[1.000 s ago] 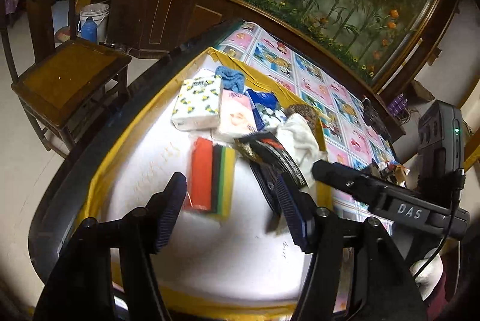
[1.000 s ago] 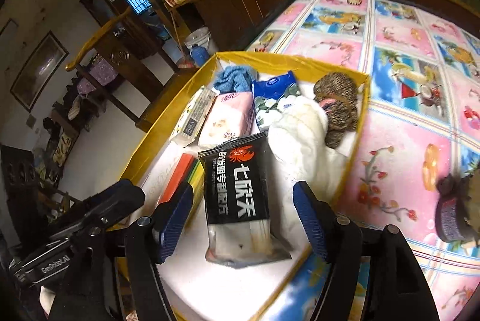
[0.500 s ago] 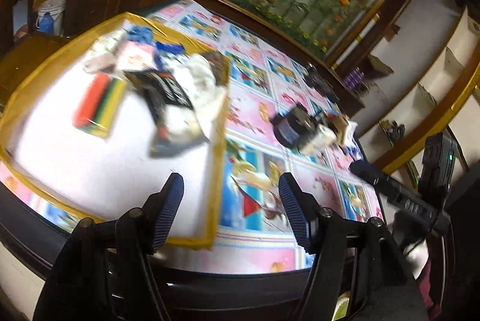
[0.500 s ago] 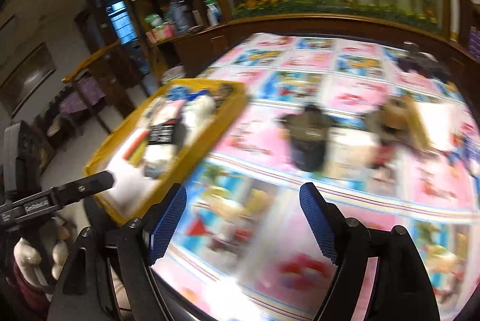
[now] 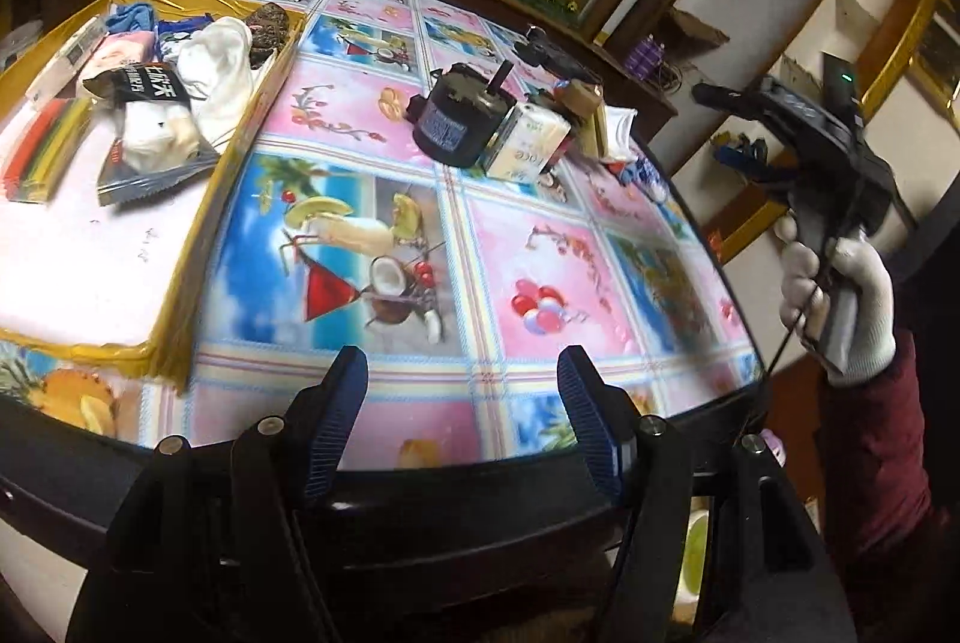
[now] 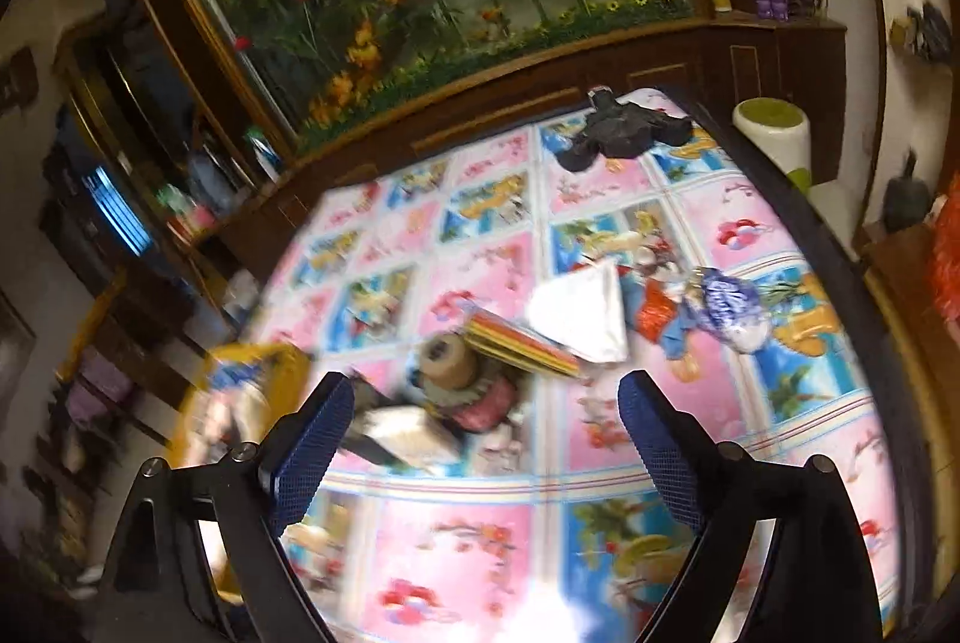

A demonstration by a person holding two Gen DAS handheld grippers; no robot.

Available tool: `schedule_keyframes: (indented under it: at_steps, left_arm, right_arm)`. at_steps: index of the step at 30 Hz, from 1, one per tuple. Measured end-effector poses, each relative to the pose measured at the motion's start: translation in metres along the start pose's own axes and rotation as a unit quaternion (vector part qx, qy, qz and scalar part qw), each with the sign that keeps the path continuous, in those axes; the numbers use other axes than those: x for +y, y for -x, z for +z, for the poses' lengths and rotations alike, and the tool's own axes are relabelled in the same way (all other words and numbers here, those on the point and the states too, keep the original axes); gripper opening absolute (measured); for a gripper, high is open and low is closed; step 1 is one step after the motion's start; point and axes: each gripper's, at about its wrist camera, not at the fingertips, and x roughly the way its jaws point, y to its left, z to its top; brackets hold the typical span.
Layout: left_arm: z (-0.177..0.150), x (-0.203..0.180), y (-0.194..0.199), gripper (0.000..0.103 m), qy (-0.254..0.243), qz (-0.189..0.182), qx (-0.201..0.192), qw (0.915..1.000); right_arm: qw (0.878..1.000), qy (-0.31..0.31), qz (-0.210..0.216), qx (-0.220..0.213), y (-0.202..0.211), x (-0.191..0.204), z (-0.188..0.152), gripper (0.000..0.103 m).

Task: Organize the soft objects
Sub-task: 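Withdraw both tools and reach the right tool toward the blue-orange plush toy, then grasp the blue-orange plush toy with the right tool while the left tool grasps the blue-red sponge pack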

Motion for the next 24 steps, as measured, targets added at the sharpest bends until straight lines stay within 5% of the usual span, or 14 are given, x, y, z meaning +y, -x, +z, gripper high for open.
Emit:
schedule_keyframes:
  at_steps: [3,9,16,19,21,24]
  left_arm:
    - [-0.001,0.013,0.006,0.065,0.003,0.016,0.002,0.9999]
    - [-0.002,0.036,0.011,0.065,0.037,0.025,-0.007,0.9990]
    - [-0.001,0.047,-0.005,0.065,0.049,0.034,0.019,0.9980]
    - [0.004,0.050,-0.010,0.065,0.053,0.036,0.022,0.9977]
    - [0.006,0.052,-0.012,0.065,0.053,0.034,0.023,0.9978]
    - [0.008,0.051,-0.015,0.065,0.048,0.029,0.022,0.9982]
  right_arm:
    - [0.999,-0.001,-0.018,0.026,-0.030,-0.004,0.011,0.069]
    - [0.997,-0.010,-0.064,0.045,-0.105,0.008,0.076,0.069]
    - [0.986,-0.032,-0.070,0.146,-0.216,-0.007,0.105,0.069]
    - [0.982,-0.001,-0.072,0.177,-0.233,-0.010,0.097,0.061]
    - [0.981,0.003,-0.059,0.183,-0.226,-0.015,0.092,0.047]
    - [0.980,0.012,-0.049,0.192,-0.208,-0.025,0.073,0.040]
